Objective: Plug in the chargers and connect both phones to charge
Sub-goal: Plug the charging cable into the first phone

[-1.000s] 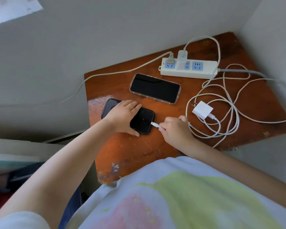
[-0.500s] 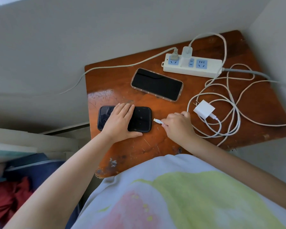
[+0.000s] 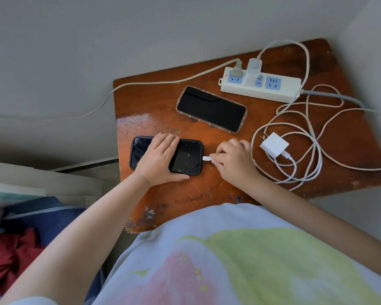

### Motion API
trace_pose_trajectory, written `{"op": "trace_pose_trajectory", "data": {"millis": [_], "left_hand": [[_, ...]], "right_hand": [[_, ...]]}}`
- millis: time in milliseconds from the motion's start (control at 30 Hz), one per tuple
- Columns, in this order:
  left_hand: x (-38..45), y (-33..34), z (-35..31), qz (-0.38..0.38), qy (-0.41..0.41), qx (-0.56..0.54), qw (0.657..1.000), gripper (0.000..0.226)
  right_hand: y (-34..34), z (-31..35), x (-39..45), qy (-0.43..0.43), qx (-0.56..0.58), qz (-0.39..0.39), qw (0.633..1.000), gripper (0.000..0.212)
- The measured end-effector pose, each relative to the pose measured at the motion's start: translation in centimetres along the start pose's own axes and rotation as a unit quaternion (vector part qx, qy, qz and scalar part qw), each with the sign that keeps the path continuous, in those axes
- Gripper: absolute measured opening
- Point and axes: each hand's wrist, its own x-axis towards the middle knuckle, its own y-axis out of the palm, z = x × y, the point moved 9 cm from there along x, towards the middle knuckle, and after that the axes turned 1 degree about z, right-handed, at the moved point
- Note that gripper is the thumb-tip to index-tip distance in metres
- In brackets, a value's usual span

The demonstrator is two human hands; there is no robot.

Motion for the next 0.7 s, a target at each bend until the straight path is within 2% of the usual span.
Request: {"op": "trace_pose_trajectory", "data": {"millis": [167, 367, 533, 700], "left_hand": [[0.07, 0.15, 0.07, 0.006, -0.002, -0.001, 1.0, 0.096], [0.09, 0.32, 0.13, 0.016, -0.001, 0.003, 1.0, 0.097], [0.1, 0.43, 0.14, 0.024, -0.001, 0.01, 1.0, 0.098], [0.06, 0.43, 0.09, 0.037, -0.004, 0.018, 0.999, 0.098]], "right_hand": [[-0.52, 0.27, -0.03, 0.002, 0.011, -0.036, 0.999, 0.012], [-0.32, 0.34, -0.09, 0.005, 0.026, -0.029, 0.999, 0.011], [-0.3, 0.46, 0.38, -0.024, 0.027, -0.018, 0.999, 0.012], [0.35, 0.7, 0.34, -0.025, 0.042, -0.014, 0.999, 0.004]]}}
